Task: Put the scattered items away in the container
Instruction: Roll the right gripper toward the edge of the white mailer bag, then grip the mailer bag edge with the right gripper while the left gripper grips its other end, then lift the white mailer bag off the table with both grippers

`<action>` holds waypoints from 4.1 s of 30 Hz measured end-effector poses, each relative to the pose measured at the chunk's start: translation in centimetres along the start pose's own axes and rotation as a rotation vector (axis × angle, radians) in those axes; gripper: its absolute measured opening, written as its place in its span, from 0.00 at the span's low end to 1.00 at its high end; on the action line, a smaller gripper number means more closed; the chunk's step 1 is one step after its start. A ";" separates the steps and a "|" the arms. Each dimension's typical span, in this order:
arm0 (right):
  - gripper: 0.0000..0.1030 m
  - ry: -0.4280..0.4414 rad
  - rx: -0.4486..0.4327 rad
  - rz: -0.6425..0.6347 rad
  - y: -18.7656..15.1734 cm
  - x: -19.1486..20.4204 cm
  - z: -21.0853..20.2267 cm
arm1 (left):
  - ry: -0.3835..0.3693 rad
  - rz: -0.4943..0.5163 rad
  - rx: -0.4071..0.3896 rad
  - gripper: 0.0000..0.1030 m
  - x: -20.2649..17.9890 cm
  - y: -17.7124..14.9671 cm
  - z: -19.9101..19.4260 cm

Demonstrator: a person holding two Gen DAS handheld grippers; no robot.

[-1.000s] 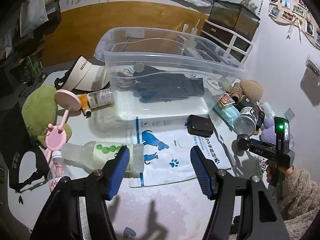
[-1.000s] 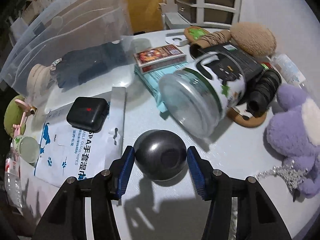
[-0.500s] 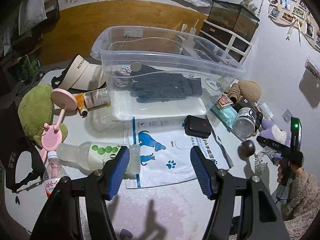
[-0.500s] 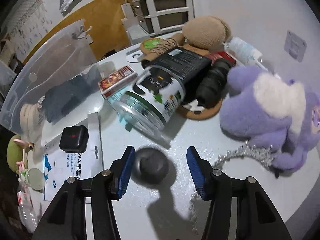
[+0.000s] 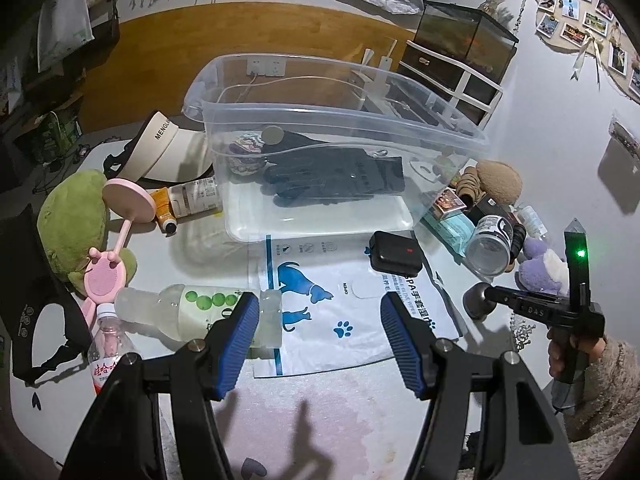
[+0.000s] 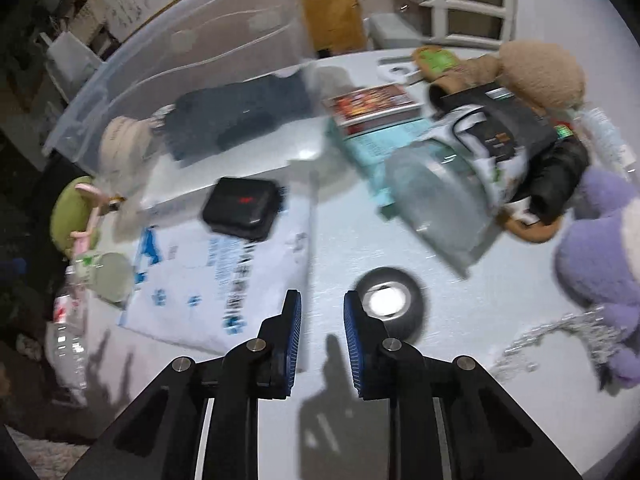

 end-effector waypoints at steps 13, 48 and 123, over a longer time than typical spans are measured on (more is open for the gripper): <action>0.23 -0.066 0.089 -0.306 -4.2 5.0 1.7 | 0.049 -0.013 0.027 0.61 1.8 -1.7 0.4; 0.19 -0.614 -0.140 -1.514 -8.0 12.1 9.2 | 0.097 -0.024 0.027 0.61 3.7 -3.8 0.3; 0.50 -0.343 0.018 -1.148 -7.2 14.4 -1.6 | -0.047 0.633 0.049 0.03 -6.4 -3.4 7.6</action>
Point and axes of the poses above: each gripper's, at about its wrist camera, not at the fingertips, and z roughly the way its jaws point, x to its left, y to its top, the point moved 6 cm from there along z, roughly the way its jaws point, and after that the axes turned 2 degrees about -x, right-handed, at the moved point
